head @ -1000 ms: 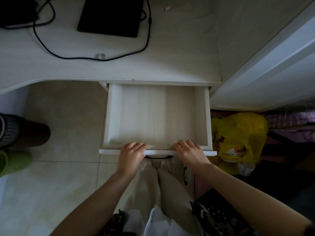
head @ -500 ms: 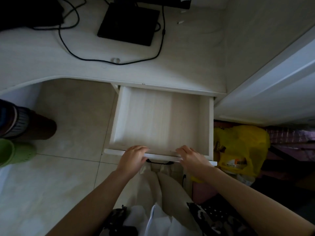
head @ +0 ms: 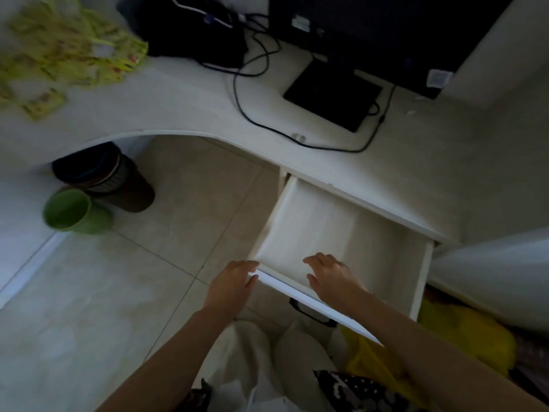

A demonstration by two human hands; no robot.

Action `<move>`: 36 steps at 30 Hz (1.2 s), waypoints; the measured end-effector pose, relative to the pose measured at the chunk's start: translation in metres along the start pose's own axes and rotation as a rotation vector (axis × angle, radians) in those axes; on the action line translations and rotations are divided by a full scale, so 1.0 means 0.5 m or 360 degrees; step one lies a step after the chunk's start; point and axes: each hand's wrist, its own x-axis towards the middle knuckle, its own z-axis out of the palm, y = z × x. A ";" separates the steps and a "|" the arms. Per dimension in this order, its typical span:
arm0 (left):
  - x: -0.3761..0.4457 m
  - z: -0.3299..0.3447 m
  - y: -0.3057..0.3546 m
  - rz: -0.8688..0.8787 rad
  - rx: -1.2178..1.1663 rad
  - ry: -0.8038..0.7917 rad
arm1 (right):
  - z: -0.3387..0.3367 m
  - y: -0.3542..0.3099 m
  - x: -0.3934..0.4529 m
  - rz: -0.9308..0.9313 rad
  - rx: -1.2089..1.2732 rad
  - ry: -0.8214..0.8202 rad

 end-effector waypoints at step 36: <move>0.285 -0.716 -0.632 -0.0609 0.0111 0.0847 | -0.330 -0.701 0.840 -0.0633 -0.0141 0.0166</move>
